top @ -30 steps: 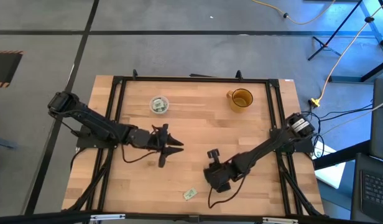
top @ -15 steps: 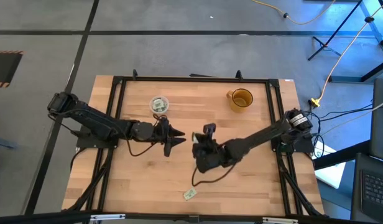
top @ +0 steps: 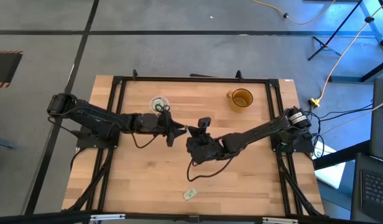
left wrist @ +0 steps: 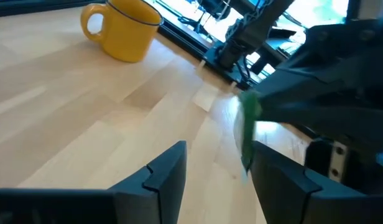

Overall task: Pick and place Stevia / Truvia into bins
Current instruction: Put the truvia packet into the transparent container

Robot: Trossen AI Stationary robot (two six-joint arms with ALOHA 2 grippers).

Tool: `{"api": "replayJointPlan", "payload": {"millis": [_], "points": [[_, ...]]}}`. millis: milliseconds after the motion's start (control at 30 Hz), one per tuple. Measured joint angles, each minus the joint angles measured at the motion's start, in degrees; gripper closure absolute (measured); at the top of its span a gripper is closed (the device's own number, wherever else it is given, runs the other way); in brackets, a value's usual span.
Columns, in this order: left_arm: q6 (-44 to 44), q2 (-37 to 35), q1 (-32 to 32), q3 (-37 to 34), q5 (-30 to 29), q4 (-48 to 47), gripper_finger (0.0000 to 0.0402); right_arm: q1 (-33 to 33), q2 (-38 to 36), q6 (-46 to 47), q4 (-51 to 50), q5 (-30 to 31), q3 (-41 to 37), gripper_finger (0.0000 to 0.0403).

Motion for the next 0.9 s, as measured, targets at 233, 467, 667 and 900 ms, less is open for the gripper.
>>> {"api": "replayJointPlan", "payload": {"millis": [233, 467, 667, 900], "points": [[2.81, 0.0, 1.03, 0.0, 1.63, 1.04, 0.0253, -0.14, 0.0, -1.09, 3.08, -0.09, 0.0, 0.0394], [4.44, 0.0, 1.01, 0.0, 2.02, 2.31, 0.033, -0.26, 0.0, -1.09, 3.39, -0.46, 0.0, 0.0394], [6.2, 0.0, 1.01, 0.0, 3.49, 2.33, 0.0392, -0.33, 0.0, -0.27, 4.22, -0.5, 0.0, 0.0384], [8.11, -1.34, 2.16, 0.0, 4.67, 0.29, 0.0395, -0.31, -3.29, 5.4, -3.05, 1.09, 0.0, 0.0309]]}}
